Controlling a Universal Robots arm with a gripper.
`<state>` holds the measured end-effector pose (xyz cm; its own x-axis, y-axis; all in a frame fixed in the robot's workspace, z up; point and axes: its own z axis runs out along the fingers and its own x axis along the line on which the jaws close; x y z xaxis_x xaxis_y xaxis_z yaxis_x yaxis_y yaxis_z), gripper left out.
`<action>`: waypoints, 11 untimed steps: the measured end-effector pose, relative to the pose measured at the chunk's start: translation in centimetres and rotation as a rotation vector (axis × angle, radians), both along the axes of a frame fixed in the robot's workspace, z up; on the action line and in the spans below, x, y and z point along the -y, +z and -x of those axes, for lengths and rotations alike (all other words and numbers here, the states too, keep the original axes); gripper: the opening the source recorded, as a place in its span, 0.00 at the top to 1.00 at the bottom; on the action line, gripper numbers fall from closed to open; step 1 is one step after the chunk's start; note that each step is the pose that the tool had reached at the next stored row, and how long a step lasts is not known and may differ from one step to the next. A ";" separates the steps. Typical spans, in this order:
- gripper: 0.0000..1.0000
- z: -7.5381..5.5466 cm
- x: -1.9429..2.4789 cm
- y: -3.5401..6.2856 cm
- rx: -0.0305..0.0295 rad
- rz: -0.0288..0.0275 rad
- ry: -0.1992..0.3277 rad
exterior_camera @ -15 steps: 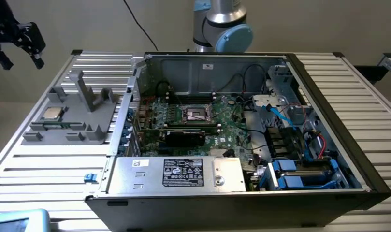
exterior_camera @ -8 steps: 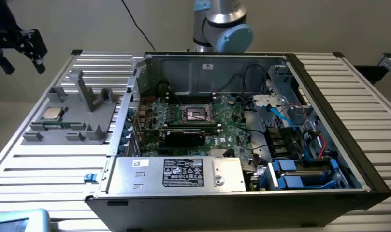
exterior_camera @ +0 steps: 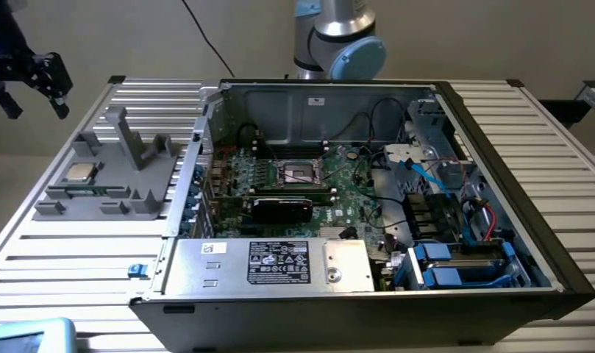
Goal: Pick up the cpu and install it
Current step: 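Pick up the cpu and move it towards the insertion slot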
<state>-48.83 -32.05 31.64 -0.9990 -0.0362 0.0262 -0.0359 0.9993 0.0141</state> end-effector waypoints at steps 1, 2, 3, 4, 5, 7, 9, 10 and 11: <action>0.20 0.0 0.00 -0.18 0.0000 0.0010 0.000; 0.20 0.0 0.00 -0.36 0.0001 0.0019 0.000; 0.20 0.0 0.00 -0.55 0.0001 0.0030 0.000; 0.20 0.0 0.00 -0.73 0.0002 0.0040 0.000; 0.20 0.0 0.00 -0.88 0.0002 0.0058 0.000; 0.20 0.0 0.00 -1.09 0.0000 0.0125 0.000; 0.20 0.1 0.00 -1.29 0.0002 0.0208 0.000; 0.20 0.1 0.00 -1.39 0.0003 0.0240 0.000; 0.20 0.1 0.00 -1.54 0.0020 0.0247 0.000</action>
<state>-48.96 -32.05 30.10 -0.9990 -0.0358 0.0251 -0.0361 0.9993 -0.0107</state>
